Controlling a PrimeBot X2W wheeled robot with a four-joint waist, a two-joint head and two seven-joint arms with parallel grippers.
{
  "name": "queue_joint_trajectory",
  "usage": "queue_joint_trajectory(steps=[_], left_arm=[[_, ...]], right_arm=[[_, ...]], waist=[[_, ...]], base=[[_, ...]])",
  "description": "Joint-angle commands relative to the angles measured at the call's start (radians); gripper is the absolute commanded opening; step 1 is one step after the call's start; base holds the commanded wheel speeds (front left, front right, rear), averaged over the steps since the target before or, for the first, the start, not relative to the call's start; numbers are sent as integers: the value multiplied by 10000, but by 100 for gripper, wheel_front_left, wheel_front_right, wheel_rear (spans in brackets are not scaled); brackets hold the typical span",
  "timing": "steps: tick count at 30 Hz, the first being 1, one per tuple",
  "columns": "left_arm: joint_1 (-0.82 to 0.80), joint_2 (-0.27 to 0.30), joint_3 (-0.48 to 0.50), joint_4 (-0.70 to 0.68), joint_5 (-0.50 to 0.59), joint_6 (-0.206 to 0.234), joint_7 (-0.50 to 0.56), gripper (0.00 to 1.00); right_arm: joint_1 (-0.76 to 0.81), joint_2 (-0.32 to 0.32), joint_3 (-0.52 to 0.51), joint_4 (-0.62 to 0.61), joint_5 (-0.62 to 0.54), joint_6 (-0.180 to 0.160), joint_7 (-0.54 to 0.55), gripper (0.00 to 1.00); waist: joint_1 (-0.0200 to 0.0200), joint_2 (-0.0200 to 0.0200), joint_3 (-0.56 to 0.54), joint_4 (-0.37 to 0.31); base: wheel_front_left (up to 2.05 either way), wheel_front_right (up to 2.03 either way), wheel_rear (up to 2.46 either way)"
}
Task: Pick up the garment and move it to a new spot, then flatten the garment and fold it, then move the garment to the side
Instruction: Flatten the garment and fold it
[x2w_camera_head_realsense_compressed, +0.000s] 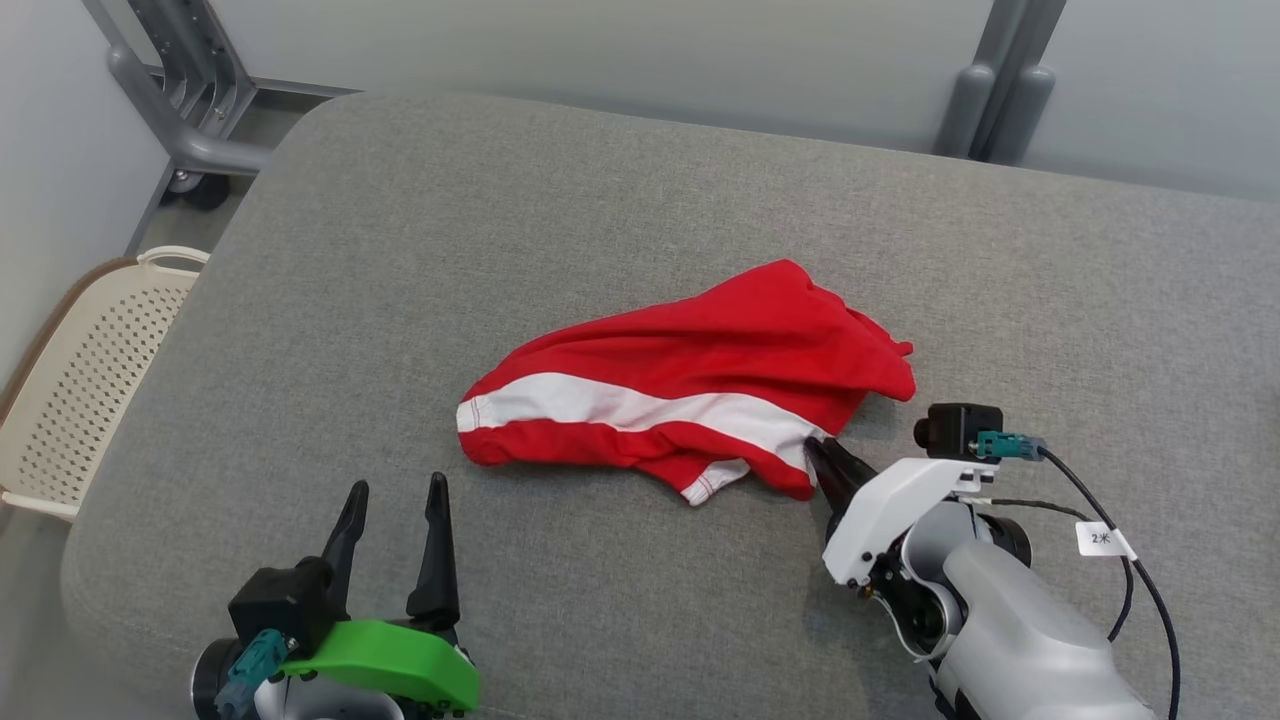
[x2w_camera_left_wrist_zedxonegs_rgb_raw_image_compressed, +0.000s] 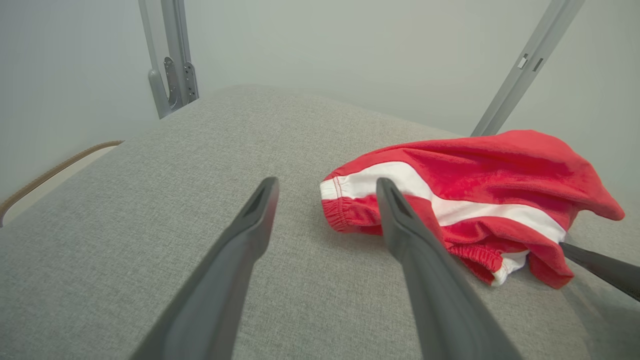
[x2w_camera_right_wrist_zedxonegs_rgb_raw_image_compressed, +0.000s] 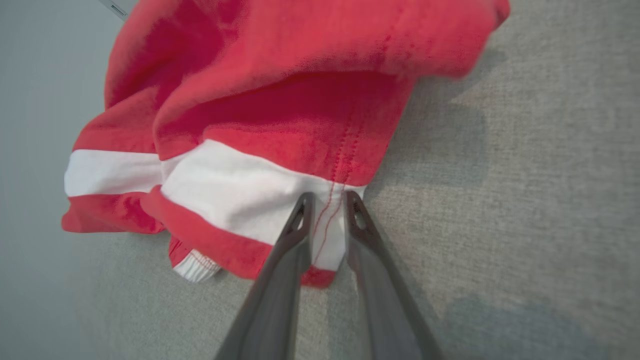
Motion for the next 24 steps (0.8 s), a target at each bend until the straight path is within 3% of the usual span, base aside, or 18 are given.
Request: queue_joint_trajectory(steps=[1,2,4,7,10,11,14,15,16,24], left_arm=[[-67,12,36,-30,3,41,-64,100],[-56,19,45,-45,-3,52,-69,100],[-55,28,55,-67,-7,57,-75,100],[-96,37,56,-77,-8,46,-83,100],[-152,21,39,-49,-19,23,-88,100],[-163,14,28,-38,-20,14,-71,100],[-187,-7,33,-15,-40,-5,-77,100],[-185,-14,44,-5,-51,-15,-82,100],[-181,-24,50,-6,-55,-20,-87,100],[-259,-134,49,-24,-32,-69,-105,100]], right_arm=[[3,-74,128,-123,104,3,-54,22],[26,-95,197,-162,141,3,-54,12],[32,-143,325,-242,195,3,-72,3],[6,-139,500,-340,294,3,-68,1],[-19,-175,642,-369,392,3,-7,16],[-37,-228,679,-329,377,3,-5,16],[-117,-333,726,-184,317,3,-140,46],[-143,-353,725,-142,312,3,-198,82],[-165,-385,711,-107,329,3,-221,100],[-271,-528,813,60,419,1,-227,100]], waist=[[0,0,3,-74],[0,0,11,-98],[0,0,32,-134],[0,0,60,-168],[0,0,79,-169],[0,0,83,-159],[0,0,114,-126],[0,0,132,-118],[0,0,155,-112],[0,0,408,-68]], base=[[0,0,0],[0,0,0],[0,0,0],[0,0,0],[0,0,0],[0,0,0],[0,0,0],[0,0,0],[0,0,0],[0,0,0]])
